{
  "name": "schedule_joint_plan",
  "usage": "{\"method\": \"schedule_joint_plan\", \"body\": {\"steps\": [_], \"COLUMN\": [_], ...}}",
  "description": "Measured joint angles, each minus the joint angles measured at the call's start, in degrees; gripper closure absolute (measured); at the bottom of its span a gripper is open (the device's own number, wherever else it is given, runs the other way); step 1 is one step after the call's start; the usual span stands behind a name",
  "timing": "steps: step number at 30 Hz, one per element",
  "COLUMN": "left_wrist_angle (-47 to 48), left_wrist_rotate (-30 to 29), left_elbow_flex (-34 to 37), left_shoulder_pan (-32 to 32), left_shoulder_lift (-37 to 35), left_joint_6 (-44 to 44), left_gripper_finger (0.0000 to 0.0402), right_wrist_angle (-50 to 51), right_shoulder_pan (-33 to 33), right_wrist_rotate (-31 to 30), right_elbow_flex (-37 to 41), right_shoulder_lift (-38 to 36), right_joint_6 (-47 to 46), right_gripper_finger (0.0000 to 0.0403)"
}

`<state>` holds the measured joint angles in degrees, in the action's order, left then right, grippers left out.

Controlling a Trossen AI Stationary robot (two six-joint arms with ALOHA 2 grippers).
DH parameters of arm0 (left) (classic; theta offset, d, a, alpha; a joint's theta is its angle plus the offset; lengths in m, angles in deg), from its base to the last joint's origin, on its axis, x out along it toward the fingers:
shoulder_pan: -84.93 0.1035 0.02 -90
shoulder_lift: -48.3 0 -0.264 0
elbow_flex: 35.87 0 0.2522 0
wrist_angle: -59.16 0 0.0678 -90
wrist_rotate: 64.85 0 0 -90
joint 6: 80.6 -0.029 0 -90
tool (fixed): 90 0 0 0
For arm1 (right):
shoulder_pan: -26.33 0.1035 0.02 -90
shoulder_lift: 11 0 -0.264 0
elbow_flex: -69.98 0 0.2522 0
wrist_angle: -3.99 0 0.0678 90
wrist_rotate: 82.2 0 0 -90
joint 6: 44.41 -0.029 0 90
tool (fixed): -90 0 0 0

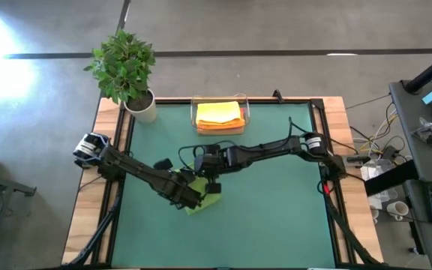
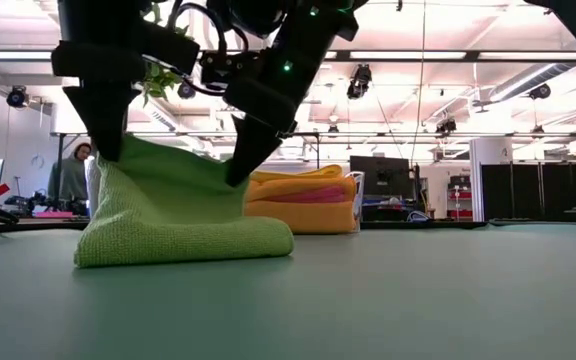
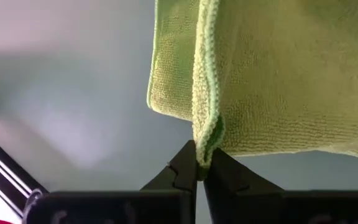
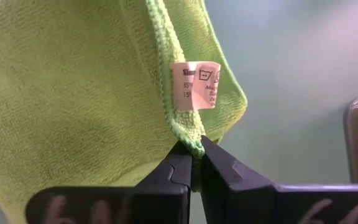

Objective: Fold microfiber towels
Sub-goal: Fold the green microfiber cloth

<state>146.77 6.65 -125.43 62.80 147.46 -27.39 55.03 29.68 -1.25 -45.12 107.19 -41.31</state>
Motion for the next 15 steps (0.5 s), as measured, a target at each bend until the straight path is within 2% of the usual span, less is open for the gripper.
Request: {"method": "schedule_joint_plan", "body": {"steps": [6,15], "left_wrist_angle": [0.1,0.2], "left_wrist_rotate": [0.0,-0.3], "left_elbow_flex": [0.3,0.3], "left_shoulder_pan": [0.0,0.0], "left_shoulder_lift": [0.0,0.0], "left_joint_6": [-2.8,-2.7], "left_gripper_finger": [0.0367,0.0289], "right_wrist_angle": [-0.5,-1.6], "right_shoulder_pan": [0.0,-1.4], "right_wrist_rotate": [-0.1,-2.0], "right_elbow_flex": [0.0,-0.1], "right_shoulder_lift": [0.0,0.0], "right_joint_6": [0.6,-0.1], "right_gripper_finger": [0.0384,0.0308]}}
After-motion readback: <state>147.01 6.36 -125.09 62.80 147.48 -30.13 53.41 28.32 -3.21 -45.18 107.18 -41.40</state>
